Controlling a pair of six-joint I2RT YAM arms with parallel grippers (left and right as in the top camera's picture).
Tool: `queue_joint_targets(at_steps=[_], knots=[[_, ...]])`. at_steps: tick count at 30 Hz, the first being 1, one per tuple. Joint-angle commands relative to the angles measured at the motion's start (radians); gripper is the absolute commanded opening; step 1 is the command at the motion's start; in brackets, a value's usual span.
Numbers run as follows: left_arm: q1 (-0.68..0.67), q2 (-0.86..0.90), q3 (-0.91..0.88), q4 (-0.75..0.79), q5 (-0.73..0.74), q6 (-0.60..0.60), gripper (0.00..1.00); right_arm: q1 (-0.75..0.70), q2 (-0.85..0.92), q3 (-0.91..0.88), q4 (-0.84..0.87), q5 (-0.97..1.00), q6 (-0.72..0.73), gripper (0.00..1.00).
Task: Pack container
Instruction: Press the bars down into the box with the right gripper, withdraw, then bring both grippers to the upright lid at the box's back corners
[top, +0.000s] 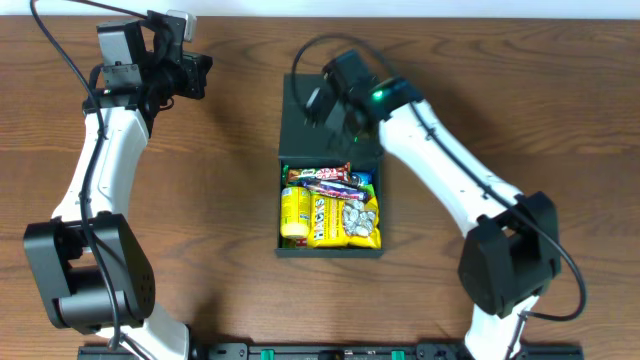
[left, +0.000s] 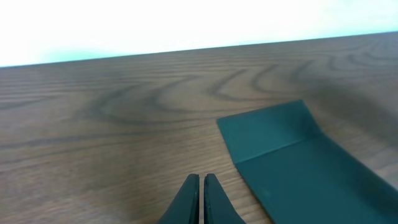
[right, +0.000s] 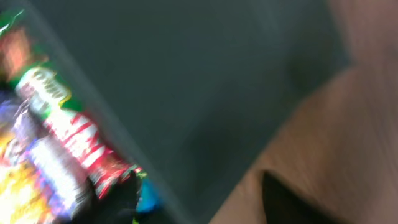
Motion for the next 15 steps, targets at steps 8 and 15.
queue_joint_targets(at_steps=[8, 15], knots=[[-0.028, 0.074, 0.021, -0.001, 0.139, -0.181, 0.06, -0.295, 0.07, -0.019, 0.145, -0.325, 0.458, 0.01], [-0.041, 0.227, 0.021, -0.002, 0.225, -0.372, 0.06, -0.364, 0.193, -0.019, 0.185, -0.527, 0.522, 0.01]])
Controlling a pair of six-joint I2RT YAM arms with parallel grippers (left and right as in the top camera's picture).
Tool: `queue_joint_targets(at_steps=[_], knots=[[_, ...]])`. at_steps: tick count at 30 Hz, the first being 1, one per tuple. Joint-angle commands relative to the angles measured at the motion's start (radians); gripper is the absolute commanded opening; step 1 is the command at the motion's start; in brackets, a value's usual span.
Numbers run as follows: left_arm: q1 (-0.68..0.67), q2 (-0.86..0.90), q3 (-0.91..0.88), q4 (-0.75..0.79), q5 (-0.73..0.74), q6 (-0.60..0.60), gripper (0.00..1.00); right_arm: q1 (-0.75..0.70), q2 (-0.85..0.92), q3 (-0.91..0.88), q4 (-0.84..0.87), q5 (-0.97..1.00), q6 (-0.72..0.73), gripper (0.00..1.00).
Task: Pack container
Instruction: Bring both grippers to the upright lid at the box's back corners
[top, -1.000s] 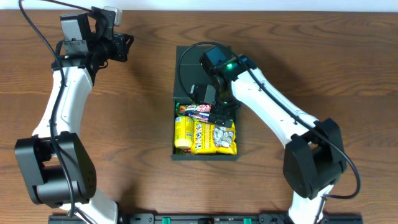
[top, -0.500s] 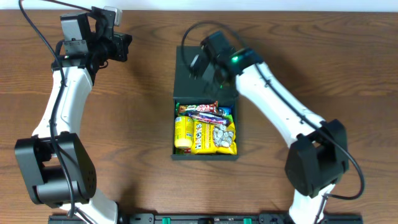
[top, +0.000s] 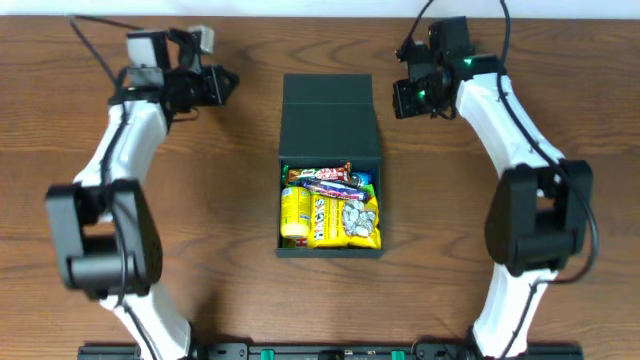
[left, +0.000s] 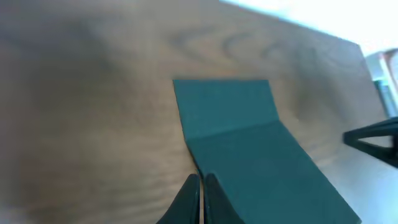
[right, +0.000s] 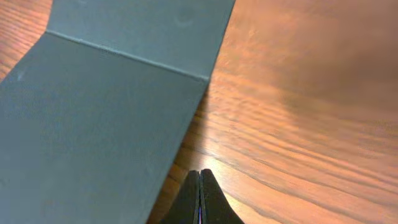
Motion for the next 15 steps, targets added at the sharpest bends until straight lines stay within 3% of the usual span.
queue_joint_targets(at_steps=[1, 9, 15], knots=[[0.001, 0.071, 0.017, -0.002, 0.105, -0.121, 0.05, -0.014, 0.059, -0.015, 0.015, -0.162, 0.073, 0.01], [-0.061, 0.149, 0.017, -0.037, 0.169, -0.172, 0.06, -0.024, 0.111, -0.015, 0.011, -0.192, 0.089, 0.01], [-0.107, 0.149, 0.017, -0.148, 0.035, -0.176, 0.05, -0.052, 0.143, -0.015, -0.013, -0.195, 0.127, 0.01]])
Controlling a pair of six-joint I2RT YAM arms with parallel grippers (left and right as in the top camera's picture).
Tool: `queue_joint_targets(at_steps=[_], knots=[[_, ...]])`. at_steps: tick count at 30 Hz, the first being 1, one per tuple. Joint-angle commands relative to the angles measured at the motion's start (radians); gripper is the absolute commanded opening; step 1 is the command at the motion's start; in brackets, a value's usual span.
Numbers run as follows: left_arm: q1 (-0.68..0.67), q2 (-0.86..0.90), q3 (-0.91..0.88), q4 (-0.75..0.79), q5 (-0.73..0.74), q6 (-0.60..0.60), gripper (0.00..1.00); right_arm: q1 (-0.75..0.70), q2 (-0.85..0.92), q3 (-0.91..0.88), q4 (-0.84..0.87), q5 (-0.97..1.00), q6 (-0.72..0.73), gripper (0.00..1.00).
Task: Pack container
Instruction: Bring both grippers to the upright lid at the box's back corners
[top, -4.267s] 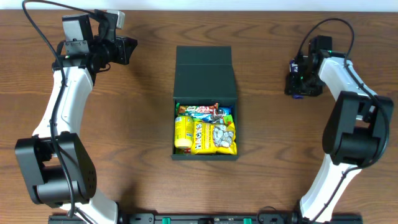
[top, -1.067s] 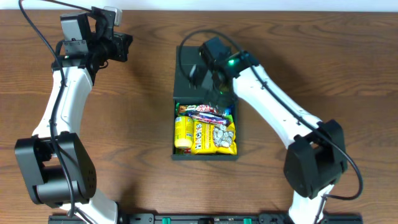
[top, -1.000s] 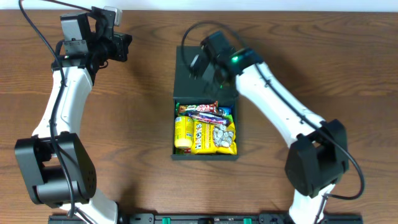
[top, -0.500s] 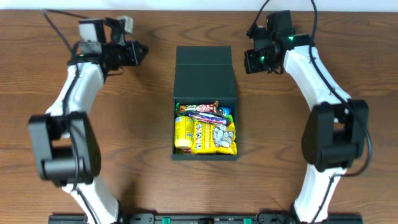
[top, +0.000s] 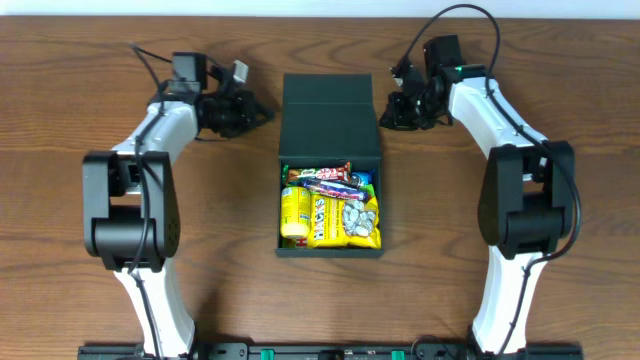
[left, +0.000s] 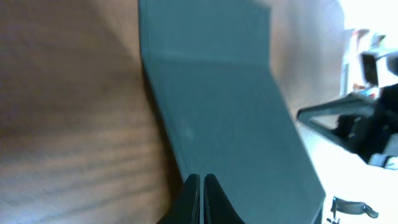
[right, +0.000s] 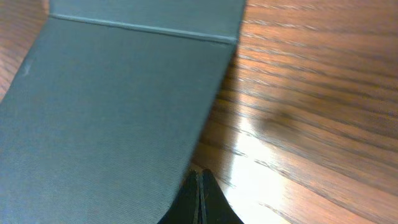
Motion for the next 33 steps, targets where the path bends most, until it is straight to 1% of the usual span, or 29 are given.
queue_joint_targets(at_steps=[1, 9, 12, 15, 19, 23, 27, 33], knots=[[-0.003, 0.015, 0.016, -0.046, -0.081, -0.011, 0.06, -0.025, 0.051, -0.005, -0.015, -0.034, 0.032, 0.01], [0.036, 0.015, 0.016, -0.098, -0.092, -0.01, 0.05, -0.023, 0.085, -0.005, -0.019, -0.097, 0.028, 0.01], [0.035, 0.021, 0.016, -0.107, -0.123, -0.01, 0.06, -0.022, 0.086, -0.005, -0.003, -0.103, 0.027, 0.01], [0.021, 0.039, 0.016, -0.105, -0.124, -0.027, 0.05, -0.022, 0.088, -0.005, 0.015, -0.143, 0.016, 0.01], [0.003, 0.071, 0.016, -0.07, -0.089, -0.063, 0.06, -0.022, 0.095, -0.005, 0.018, -0.158, 0.016, 0.01], [-0.005, 0.079, 0.016, -0.016, -0.063, -0.097, 0.05, -0.021, 0.106, -0.005, 0.018, -0.24, -0.008, 0.01], [-0.025, 0.079, 0.016, 0.008, -0.046, -0.1, 0.06, -0.014, 0.106, -0.005, 0.021, -0.269, -0.026, 0.01], [-0.05, 0.079, 0.016, 0.052, -0.018, -0.114, 0.06, -0.015, 0.106, -0.005, 0.022, -0.384, -0.098, 0.01]])
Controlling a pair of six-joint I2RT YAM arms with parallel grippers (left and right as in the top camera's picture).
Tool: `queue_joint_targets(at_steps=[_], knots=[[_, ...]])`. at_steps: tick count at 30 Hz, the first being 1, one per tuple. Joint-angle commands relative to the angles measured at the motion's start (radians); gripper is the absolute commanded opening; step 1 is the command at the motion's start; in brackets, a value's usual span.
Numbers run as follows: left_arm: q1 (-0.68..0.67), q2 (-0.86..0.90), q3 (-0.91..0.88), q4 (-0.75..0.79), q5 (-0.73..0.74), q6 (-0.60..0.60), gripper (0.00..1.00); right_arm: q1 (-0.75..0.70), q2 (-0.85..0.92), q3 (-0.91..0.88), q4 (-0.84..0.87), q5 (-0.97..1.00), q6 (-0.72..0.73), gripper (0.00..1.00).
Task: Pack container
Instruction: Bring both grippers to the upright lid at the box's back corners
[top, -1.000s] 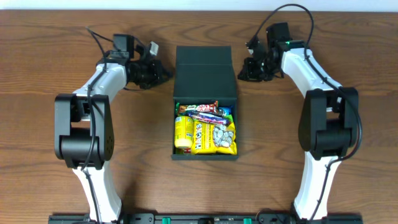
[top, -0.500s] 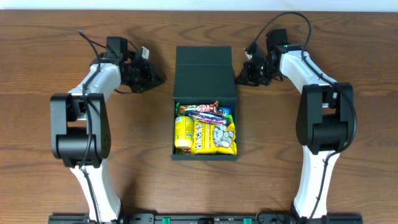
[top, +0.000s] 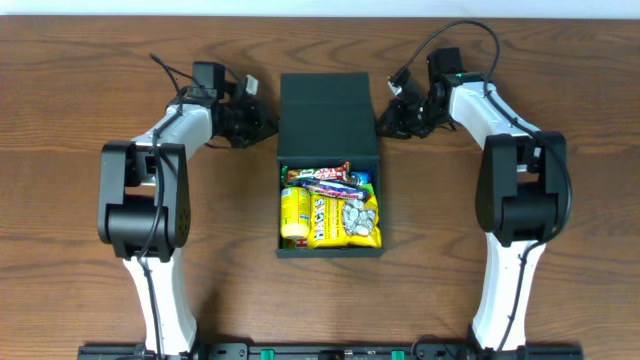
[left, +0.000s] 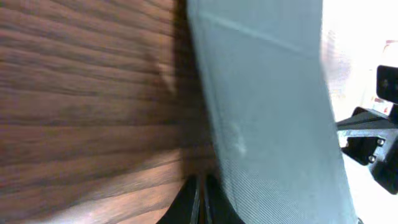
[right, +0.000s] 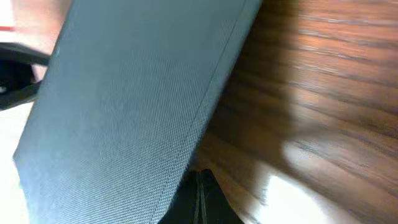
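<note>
A dark green box (top: 331, 252) sits mid-table, filled with snack packets (top: 330, 208). Its hinged lid (top: 329, 118) lies open behind it, flat on the table. My left gripper (top: 270, 127) is shut with nothing in it, its tips at the lid's left edge. My right gripper (top: 383, 128) is shut too and empty, tips at the lid's right edge. The left wrist view has the lid (left: 267, 106) beside the closed fingers (left: 200, 199). The lid (right: 137, 99) slopes past the closed fingers (right: 200, 193) in the right wrist view.
The wooden table (top: 560, 180) spreads to either side of the box. Both arms reach in from the front edge, bending inward at the back. Cables loop above the right arm (top: 455, 30).
Both shut grippers have moved inward. The left one went from left of the lid to its left edge; the right one closed the small gap to the right edge. The lid looks unmoved.
At first the right gripper hovered over the lid near the snacks and the left was far back left. Then both were shut and set wide of the lid. They came closer on each side, and now flank the lid's edges.
</note>
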Motion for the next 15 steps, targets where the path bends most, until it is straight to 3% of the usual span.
queue_joint_targets(at_steps=[1, 8, 15], knots=[[-0.014, 0.006, 0.016, 0.02, 0.046, -0.024, 0.06, 0.005, 0.016, -0.002, 0.002, -0.154, -0.08, 0.01], [-0.014, 0.006, 0.028, 0.122, 0.156, -0.041, 0.06, -0.004, 0.013, 0.015, 0.0, -0.22, -0.134, 0.01], [-0.013, 0.003, 0.167, 0.062, 0.243, 0.057, 0.06, -0.025, -0.049, 0.122, -0.137, -0.233, -0.345, 0.01]])
